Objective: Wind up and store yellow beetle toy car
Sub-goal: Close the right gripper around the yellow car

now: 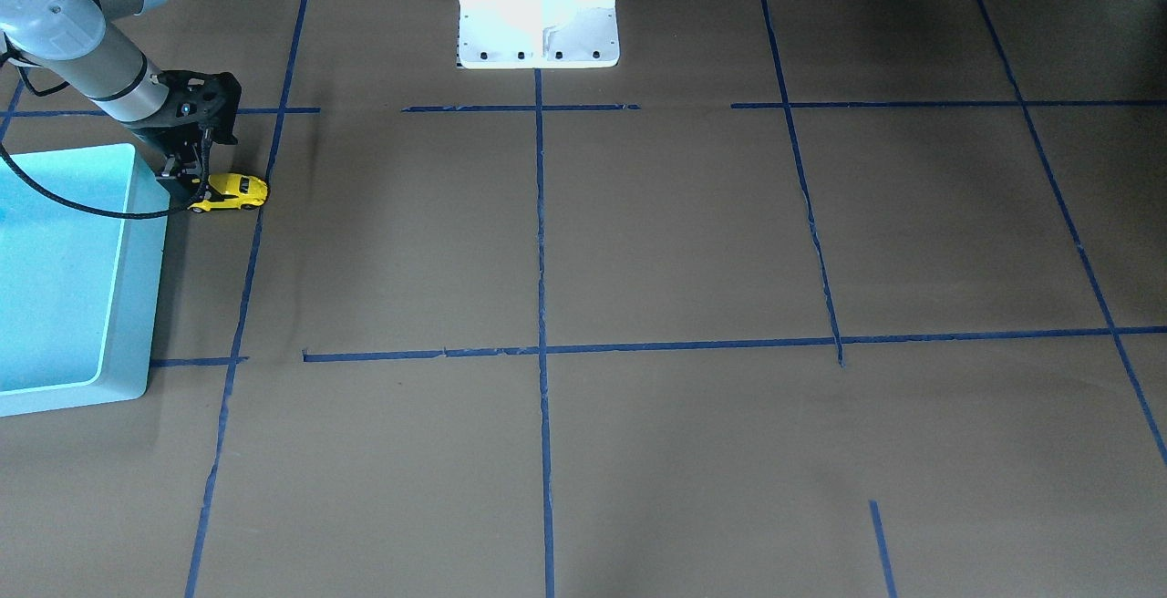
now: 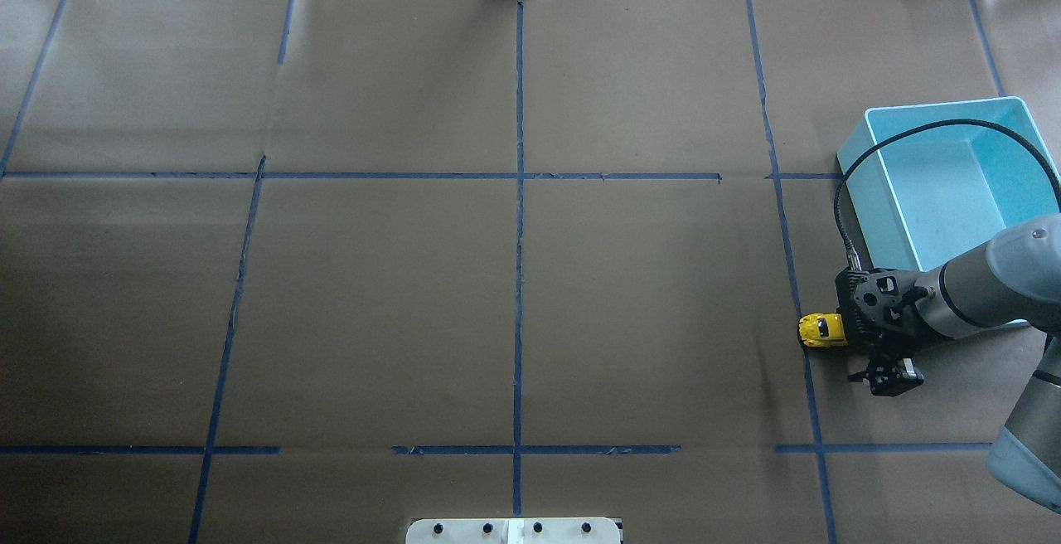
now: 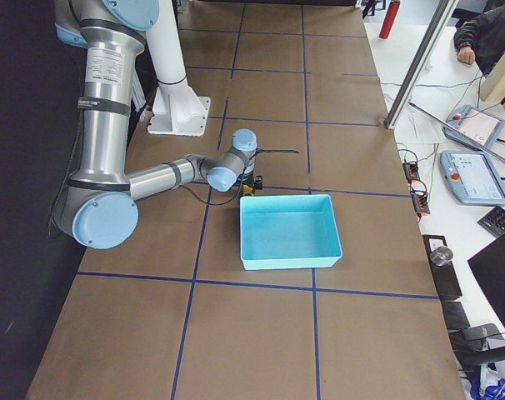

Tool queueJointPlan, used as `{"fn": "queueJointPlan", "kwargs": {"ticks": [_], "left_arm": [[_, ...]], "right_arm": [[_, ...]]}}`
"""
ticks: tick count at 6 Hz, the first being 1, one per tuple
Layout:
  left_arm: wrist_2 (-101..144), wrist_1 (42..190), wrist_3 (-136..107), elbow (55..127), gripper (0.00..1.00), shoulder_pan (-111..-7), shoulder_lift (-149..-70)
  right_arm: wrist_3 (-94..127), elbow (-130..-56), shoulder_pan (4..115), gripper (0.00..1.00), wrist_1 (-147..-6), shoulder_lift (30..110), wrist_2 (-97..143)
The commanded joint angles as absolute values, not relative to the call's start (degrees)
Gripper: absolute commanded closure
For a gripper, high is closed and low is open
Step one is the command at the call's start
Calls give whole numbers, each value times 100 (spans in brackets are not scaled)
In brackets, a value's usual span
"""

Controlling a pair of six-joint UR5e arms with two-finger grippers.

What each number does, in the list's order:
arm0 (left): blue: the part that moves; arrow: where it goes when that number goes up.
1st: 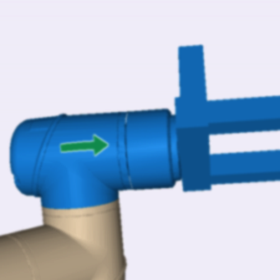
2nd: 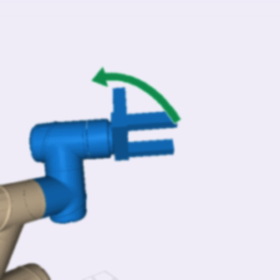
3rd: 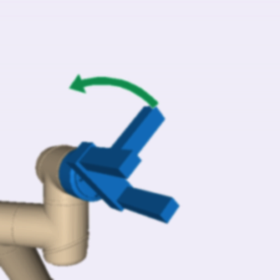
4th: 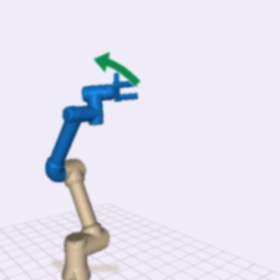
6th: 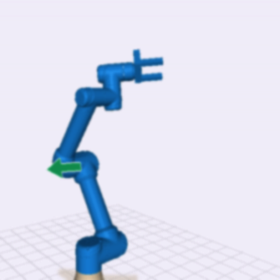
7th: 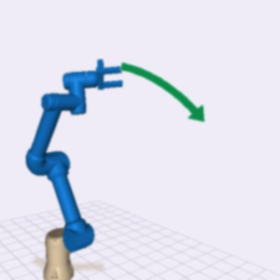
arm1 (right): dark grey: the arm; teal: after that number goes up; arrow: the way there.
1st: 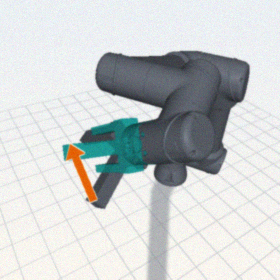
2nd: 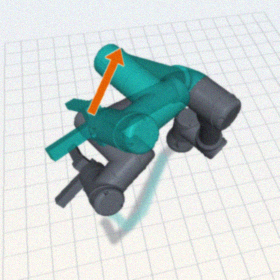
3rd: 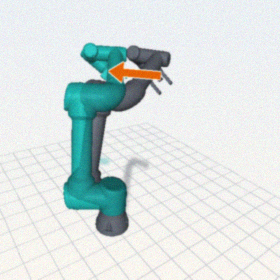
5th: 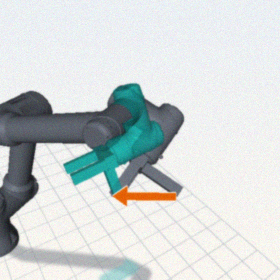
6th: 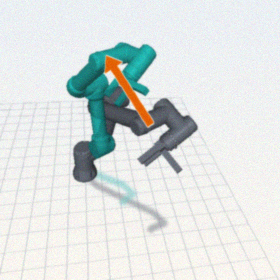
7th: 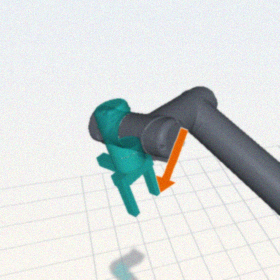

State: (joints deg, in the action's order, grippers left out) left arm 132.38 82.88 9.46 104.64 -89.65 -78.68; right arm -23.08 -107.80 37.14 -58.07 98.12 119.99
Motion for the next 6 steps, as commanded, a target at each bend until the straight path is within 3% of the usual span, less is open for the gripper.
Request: {"fn": "queueJointPlan", "kwargs": {"ticks": [1,6], "left_arm": [[13245,8341,984,10398,0,-9078,-7866],[13254,8341,984,10310,0,-9114,-7866]], "right_arm": [[-2355,-10758,3770,0,-5818,9826,11997],[-2549,-10600,3938,7,-5845,9564,11988]]}}
